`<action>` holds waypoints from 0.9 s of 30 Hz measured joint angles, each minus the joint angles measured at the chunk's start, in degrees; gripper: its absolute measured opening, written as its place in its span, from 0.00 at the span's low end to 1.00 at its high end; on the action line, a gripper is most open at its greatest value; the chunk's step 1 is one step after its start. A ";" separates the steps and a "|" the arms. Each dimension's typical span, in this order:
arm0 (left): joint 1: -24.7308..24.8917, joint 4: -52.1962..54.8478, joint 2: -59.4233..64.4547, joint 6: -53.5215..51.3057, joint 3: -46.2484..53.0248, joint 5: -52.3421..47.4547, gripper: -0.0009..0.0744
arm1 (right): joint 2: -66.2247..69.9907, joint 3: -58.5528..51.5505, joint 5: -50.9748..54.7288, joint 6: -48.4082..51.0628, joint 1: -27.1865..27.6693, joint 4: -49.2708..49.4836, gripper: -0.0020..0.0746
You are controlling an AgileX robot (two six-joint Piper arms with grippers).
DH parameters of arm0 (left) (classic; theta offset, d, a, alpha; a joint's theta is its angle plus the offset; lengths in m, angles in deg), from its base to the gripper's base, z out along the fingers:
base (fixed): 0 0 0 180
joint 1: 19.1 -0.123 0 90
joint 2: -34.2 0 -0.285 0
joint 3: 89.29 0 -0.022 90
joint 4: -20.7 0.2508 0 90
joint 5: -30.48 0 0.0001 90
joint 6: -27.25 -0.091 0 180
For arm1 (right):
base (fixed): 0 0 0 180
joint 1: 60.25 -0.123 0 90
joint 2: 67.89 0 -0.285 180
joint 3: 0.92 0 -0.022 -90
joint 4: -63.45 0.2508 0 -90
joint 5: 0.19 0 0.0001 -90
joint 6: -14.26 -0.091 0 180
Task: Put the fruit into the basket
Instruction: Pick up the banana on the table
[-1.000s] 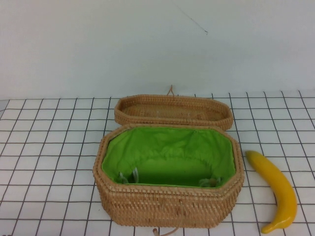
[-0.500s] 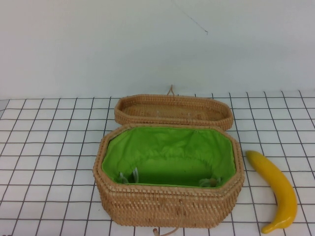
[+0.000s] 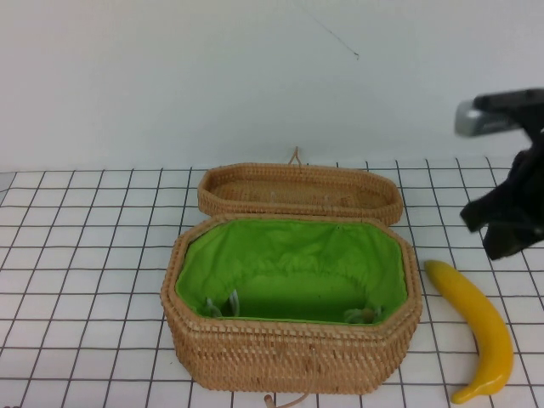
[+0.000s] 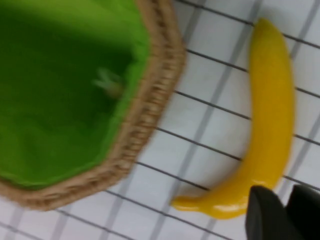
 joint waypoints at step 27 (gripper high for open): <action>0.00 0.00 0.00 0.00 0.00 0.00 0.01 | 20.26 0.00 -8.13 1.45 -0.77 -7.18 0.74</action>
